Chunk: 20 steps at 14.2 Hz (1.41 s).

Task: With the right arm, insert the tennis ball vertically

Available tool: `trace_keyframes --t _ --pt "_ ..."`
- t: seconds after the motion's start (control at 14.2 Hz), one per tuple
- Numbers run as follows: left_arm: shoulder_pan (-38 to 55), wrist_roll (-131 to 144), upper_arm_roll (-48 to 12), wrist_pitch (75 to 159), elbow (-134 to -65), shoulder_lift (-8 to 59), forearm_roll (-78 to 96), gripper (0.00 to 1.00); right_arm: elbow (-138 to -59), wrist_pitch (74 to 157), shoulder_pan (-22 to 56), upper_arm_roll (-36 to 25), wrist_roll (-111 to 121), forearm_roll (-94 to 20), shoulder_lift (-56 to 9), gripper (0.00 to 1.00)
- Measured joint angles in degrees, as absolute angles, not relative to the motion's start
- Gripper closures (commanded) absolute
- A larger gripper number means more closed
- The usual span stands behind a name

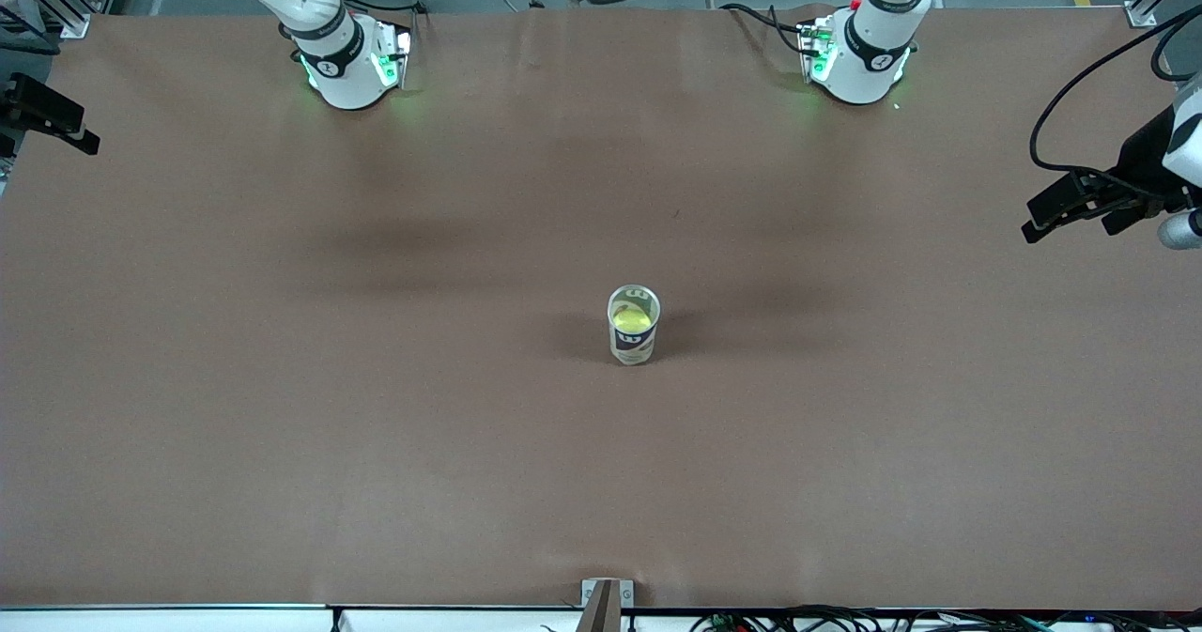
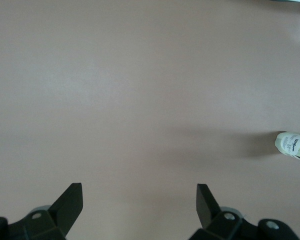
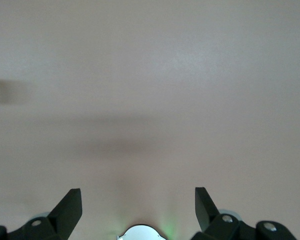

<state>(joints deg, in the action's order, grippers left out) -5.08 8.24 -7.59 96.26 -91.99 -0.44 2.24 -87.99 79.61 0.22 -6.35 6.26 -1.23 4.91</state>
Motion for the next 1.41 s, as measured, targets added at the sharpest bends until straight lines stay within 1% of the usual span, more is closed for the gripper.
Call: trace_keyframes --t 0.14,0.28,1.41 --pt "-1.27 8.24 -3.65 95.86 -91.56 -0.43 2.18 0.0 -87.99 79.61 0.22 -6.31 6.26 -1.23 4.91 0.0" --pt "0.69 8.24 -1.58 95.79 -91.53 -0.42 2.17 0.0 -87.99 79.61 0.22 -6.29 6.26 -1.23 4.91 0.0" --pt "0.94 8.24 -0.92 95.78 -91.52 -0.04 2.16 0.0 -87.99 79.68 0.25 -6.04 6.26 -1.14 4.91 0.0"
